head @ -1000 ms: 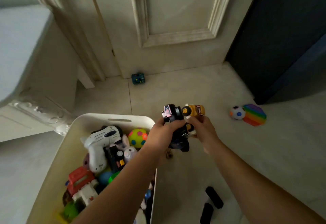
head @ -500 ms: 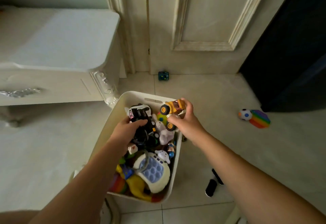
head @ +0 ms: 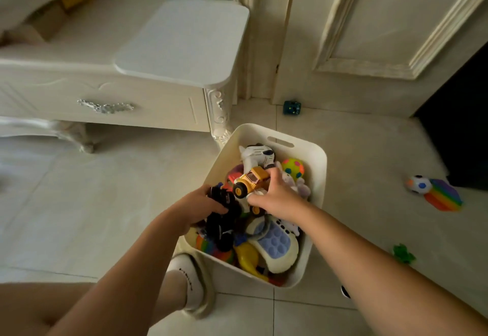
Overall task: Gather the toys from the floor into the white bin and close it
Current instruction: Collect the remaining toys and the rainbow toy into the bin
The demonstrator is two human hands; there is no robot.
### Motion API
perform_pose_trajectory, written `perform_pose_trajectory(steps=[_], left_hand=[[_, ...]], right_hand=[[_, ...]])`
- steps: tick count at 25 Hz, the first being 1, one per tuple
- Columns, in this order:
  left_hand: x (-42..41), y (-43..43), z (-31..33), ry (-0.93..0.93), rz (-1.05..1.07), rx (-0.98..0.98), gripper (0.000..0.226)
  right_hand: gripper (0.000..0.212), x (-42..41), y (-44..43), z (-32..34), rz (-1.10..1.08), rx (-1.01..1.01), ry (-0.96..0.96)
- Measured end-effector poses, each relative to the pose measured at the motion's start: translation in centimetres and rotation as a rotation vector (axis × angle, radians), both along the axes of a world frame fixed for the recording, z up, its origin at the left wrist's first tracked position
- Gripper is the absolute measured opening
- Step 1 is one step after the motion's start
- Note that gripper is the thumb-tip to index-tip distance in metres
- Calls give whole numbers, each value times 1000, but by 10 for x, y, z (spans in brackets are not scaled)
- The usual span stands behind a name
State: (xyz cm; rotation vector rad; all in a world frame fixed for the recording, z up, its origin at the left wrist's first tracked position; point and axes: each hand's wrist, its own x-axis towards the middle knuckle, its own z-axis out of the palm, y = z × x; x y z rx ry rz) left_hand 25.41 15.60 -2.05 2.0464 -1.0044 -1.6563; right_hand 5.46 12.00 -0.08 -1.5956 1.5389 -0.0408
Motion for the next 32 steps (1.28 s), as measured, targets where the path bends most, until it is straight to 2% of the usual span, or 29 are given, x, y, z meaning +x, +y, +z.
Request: perform_pose_trajectory(steps=[2,6,8,11,14,18,20,24,27,29,32], left_hand=[[-2,2,0,-129,-106,-40,44],[-5,4,7,-484,-435,-245,69],[-6,3,9,-593,-536,-298,61],[-7,3,10,-686,-642,-267,50],[-15,4,10,-743,-701,-256,43],[-16,6,6,-695,-679,-239,55],[-15,6,1,-700,-638,-249,57],[-21,5,-10,-655,-513,-319,49],[-20,4,-17,-597,-456,-353,44],[-20,2,-20,-599,-443,-356,43],[-22,0,-21,-656,-374,-443,41]], right_hand=[[82,6,-1,-3,36,34,37],[96,17,5,-1,206,68,146],[91,15,7,1,276,80,251],[81,12,15,-1,353,143,374],[75,11,28,-4,341,104,380],[75,9,31,-5,275,206,338],[75,9,34,-7,281,163,379],[77,11,33,-20,231,102,394],[66,4,35,-31,139,84,268],[52,-1,42,-39,52,-49,173],[45,-2,56,-49,-5,-375,127]])
